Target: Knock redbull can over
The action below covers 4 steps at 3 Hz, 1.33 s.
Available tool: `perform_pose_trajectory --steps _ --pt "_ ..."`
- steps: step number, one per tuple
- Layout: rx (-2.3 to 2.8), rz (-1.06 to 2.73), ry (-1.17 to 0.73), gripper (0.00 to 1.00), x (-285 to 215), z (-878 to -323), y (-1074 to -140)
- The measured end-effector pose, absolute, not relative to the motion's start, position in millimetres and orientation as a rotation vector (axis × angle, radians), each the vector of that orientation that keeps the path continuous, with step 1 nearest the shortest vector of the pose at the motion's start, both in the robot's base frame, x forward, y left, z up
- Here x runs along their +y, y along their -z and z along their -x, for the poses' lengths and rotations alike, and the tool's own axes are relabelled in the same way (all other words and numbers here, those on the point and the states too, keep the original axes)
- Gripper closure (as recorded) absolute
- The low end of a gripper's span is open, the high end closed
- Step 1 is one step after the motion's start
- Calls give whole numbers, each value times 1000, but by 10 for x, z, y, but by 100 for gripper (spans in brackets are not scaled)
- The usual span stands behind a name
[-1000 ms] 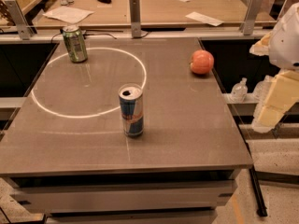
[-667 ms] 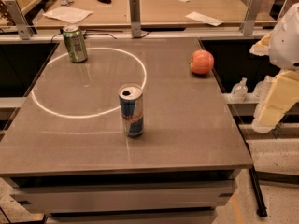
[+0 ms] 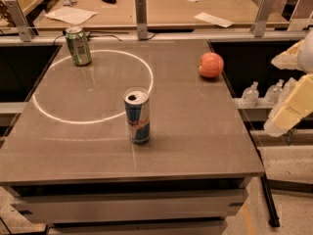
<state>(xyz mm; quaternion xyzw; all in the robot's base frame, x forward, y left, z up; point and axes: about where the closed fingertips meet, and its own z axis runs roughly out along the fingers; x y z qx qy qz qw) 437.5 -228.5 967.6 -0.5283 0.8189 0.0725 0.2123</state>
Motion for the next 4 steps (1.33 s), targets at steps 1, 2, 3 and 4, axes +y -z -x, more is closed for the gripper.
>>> perform_pose_trajectory --steps 1,2,3,4 --pt "2238 1253 -420 0 -2282 -4370 -9613" --pt "2144 1076 -611 0 -2178 -4353 -9539" --pt "1975 1016 -749 0 -1881 -4382 -9648" --pt "1920 1014 -759 0 -1510 -4381 -9719"
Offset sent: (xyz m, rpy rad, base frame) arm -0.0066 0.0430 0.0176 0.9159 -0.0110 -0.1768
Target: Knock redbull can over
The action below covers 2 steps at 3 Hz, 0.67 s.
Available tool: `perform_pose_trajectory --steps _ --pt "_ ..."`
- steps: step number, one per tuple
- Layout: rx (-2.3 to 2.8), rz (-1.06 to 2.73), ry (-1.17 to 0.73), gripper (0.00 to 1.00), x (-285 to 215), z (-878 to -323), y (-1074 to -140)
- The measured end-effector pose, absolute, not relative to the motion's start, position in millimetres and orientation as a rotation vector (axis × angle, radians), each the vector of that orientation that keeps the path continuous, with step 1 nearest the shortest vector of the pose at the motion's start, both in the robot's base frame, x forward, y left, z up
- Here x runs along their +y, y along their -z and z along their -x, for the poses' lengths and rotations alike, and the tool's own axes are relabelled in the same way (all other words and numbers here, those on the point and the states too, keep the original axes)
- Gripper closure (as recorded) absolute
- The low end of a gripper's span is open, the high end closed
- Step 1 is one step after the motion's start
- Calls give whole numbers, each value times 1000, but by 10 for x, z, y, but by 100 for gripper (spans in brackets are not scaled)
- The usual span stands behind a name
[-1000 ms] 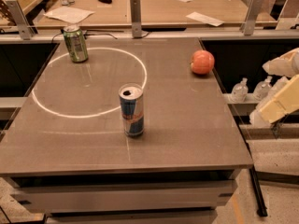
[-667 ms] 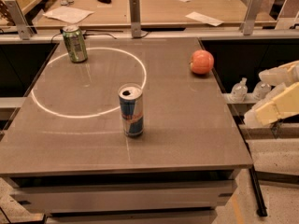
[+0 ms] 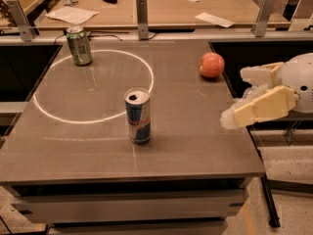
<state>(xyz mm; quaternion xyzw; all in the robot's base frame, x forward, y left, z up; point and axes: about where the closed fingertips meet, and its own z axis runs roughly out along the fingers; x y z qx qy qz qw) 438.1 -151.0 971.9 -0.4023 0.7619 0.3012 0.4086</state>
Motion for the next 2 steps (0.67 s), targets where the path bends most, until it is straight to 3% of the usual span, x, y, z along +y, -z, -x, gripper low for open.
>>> perform_pose_trajectory --steps 2 --pt "1863 1029 -796 0 -1353 -4280 -9615"
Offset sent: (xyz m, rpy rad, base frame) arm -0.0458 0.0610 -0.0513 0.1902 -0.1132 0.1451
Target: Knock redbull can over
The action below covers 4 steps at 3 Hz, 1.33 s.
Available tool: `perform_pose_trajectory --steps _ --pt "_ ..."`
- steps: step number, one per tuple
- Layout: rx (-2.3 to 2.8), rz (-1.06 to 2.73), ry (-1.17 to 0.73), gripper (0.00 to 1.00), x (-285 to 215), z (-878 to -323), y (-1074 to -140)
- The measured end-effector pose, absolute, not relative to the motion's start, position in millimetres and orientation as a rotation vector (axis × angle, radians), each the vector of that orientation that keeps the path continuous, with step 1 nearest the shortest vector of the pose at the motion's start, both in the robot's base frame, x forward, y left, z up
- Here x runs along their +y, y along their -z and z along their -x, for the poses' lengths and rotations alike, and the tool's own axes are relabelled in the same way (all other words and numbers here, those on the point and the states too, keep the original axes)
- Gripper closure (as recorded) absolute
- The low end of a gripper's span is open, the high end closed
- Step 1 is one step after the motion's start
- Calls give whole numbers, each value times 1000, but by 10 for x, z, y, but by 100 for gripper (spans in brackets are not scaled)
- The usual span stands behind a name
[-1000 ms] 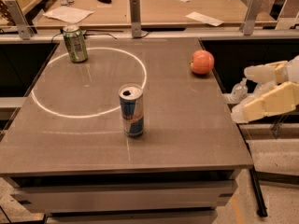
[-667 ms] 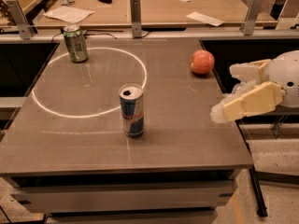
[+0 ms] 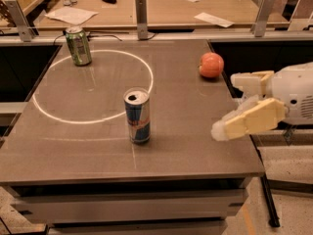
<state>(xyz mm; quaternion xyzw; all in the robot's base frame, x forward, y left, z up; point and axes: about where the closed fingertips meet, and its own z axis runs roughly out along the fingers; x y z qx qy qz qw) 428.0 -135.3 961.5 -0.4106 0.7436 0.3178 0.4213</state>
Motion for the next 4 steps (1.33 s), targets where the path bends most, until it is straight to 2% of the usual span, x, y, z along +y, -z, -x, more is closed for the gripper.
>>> perform_pose_trajectory --steps 1,2,4 --pt "1707 1062 -915 0 -1040 -4121 -9383" --pt "1574 1122 -929 0 -851 -4083 -9195" --pt "1517 1147 -753 0 -736 -4362 -8782"
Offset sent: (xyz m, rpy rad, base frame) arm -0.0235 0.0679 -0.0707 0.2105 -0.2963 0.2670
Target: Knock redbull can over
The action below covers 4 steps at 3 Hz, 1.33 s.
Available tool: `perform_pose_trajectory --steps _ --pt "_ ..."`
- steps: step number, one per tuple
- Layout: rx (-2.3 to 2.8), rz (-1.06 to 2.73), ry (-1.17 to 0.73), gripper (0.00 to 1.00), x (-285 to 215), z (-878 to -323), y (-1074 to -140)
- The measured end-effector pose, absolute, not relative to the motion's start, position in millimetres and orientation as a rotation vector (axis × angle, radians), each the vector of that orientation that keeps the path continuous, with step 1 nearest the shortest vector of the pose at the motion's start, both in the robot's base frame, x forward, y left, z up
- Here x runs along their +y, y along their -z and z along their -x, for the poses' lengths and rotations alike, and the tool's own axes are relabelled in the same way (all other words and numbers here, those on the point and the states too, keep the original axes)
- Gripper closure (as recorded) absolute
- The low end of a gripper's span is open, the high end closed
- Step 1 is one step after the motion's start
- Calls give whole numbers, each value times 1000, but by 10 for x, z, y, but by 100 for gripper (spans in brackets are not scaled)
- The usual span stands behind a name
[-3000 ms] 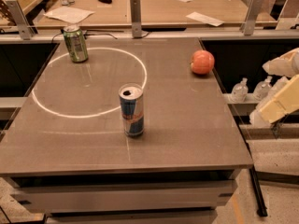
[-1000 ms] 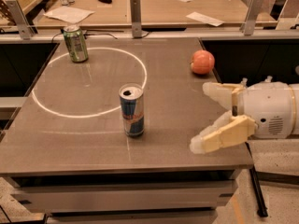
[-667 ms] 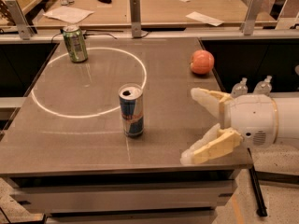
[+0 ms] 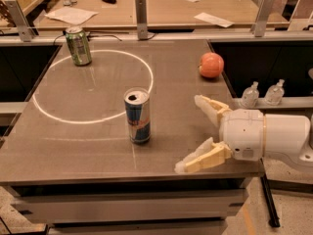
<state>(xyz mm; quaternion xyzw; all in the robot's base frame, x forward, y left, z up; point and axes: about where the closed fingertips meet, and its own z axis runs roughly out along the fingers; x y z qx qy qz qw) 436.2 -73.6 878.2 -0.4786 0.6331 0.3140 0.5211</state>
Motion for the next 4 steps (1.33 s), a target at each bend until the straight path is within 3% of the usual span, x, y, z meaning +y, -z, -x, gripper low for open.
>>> perform_pose_trajectory --steps 4 --pt "1450 1121 -828 0 -262 -4463 -8642"
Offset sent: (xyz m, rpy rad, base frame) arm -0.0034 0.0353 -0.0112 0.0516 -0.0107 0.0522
